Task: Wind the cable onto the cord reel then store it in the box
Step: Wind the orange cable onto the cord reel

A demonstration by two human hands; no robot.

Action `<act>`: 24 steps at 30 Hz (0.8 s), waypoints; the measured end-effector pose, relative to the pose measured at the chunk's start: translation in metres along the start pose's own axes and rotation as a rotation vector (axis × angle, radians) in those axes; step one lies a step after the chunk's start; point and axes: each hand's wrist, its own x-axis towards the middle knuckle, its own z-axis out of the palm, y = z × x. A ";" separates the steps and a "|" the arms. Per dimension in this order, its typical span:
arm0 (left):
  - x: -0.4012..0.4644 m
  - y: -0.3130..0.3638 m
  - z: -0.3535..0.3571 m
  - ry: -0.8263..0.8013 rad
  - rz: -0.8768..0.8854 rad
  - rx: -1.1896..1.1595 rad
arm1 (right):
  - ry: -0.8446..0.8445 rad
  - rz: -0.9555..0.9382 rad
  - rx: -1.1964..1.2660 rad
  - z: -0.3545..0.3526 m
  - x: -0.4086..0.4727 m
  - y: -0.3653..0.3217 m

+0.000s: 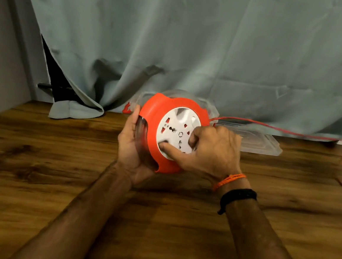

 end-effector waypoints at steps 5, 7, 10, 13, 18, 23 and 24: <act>-0.001 0.003 -0.005 0.051 0.013 -0.009 | -0.048 0.039 0.018 0.004 -0.001 -0.012; -0.001 0.003 -0.005 0.044 -0.002 -0.030 | -0.047 0.034 0.036 0.002 0.000 -0.011; -0.001 0.003 -0.005 0.015 -0.019 -0.031 | -0.020 0.003 0.136 -0.008 0.004 -0.003; -0.002 0.002 -0.006 -0.012 -0.020 -0.027 | -0.040 -0.119 0.194 -0.019 0.008 0.008; -0.003 0.003 -0.003 -0.021 -0.022 -0.072 | -0.097 -0.237 0.196 -0.023 0.007 0.012; -0.004 0.002 -0.003 0.016 -0.016 -0.033 | -0.150 -0.231 0.116 -0.017 0.005 0.014; -0.004 0.002 -0.002 0.024 -0.020 -0.021 | -0.149 -0.226 0.104 -0.015 0.006 0.013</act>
